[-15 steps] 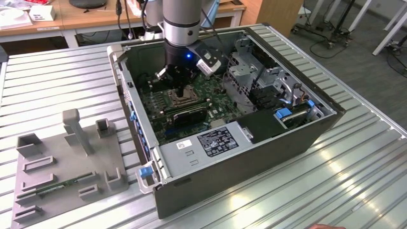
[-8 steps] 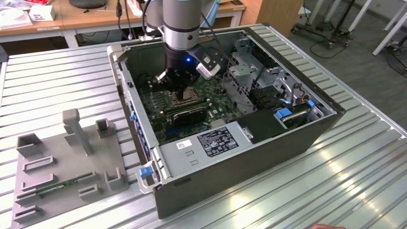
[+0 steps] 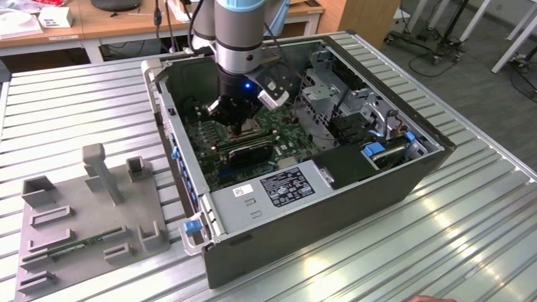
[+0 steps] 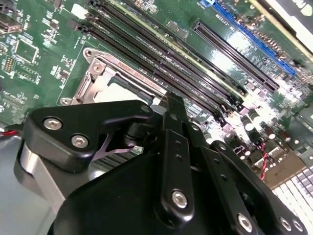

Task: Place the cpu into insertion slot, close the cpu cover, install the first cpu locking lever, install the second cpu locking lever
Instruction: 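Install the second cpu locking lever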

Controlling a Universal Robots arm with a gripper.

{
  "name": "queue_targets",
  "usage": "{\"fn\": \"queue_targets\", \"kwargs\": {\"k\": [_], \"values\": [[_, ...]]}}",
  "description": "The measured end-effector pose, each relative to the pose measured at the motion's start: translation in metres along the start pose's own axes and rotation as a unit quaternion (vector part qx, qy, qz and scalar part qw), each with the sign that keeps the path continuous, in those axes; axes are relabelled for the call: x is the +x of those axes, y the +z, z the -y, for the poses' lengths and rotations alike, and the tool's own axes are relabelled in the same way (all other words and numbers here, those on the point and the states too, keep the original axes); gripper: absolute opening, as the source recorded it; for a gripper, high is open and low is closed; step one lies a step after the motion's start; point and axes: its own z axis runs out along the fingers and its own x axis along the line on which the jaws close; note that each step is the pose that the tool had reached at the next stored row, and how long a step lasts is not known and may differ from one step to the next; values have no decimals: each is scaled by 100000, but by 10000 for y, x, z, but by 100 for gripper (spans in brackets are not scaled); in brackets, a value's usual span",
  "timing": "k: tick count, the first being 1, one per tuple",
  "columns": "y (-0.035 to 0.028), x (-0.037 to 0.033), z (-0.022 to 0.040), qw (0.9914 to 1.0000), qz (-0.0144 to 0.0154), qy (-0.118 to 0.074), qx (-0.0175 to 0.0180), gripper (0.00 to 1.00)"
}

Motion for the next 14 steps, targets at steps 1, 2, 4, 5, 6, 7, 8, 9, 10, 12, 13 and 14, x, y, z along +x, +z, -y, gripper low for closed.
{"fn": "queue_targets", "kwargs": {"k": [1,2,4,5,6,7,8,9,10,12,13,14], "values": [[16,4,0,100000,-2,3,-4,11],[29,8,0,100000,-1,4,-7,11],[47,22,0,100000,2,-4,-10,11],[54,32,0,100000,-4,-2,-7,11],[61,43,0,100000,-4,-3,-5,11],[69,59,-1,100000,-8,-1,0,11],[76,76,-2,100000,-10,1,0,11],[84,92,-3,100000,-10,6,-1,11],[91,106,-4,100000,-8,15,-3,11],[103,119,-5,100000,-2,19,-9,11],[109,125,-5,100000,-3,16,-6,11],[114,132,-4,100000,-8,17,-3,11]]}}
